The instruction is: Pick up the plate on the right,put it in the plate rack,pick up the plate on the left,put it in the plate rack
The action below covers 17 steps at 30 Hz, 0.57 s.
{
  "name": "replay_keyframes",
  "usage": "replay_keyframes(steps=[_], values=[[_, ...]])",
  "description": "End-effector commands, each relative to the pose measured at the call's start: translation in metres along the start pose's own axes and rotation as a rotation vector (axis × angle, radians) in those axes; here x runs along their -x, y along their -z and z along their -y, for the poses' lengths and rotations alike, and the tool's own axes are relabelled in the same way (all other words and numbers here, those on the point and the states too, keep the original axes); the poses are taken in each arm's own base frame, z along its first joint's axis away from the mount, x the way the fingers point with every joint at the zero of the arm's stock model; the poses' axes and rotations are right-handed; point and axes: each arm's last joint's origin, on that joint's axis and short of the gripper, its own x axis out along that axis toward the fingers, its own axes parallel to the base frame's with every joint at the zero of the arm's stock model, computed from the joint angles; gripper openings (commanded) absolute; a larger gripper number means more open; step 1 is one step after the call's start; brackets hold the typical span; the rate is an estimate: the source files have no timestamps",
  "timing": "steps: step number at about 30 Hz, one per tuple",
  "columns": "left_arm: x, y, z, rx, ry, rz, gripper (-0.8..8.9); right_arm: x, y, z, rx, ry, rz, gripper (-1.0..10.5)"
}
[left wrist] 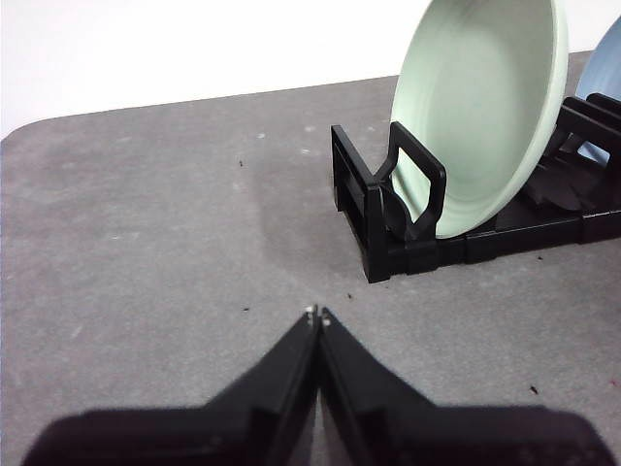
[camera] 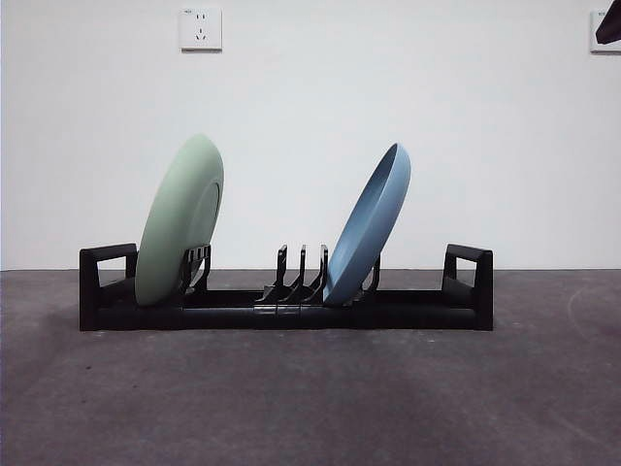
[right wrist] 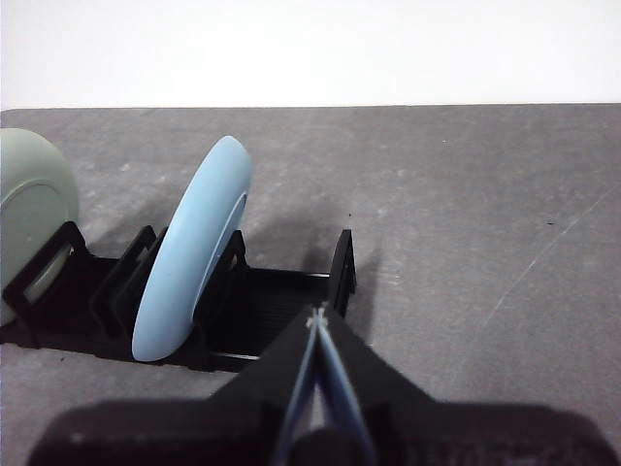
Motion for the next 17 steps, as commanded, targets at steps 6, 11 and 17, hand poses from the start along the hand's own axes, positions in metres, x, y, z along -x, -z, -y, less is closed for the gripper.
replay_keyframes(steps=[6, 11, 17], values=[[-0.001, 0.003, 0.000, -0.004, -0.005, -0.008, -0.03, 0.003, 0.002, 0.001, -0.006, 0.009, 0.010, 0.0], [-0.001, 0.003, 0.000, -0.004, -0.005, -0.009, -0.03, 0.022, 0.002, 0.011, 0.017, 0.084, 0.062, 0.0], [-0.001, 0.003, 0.000, -0.004, -0.004, -0.008, -0.03, 0.033, 0.040, 0.027, -0.009, 0.137, 0.085, 0.0]])
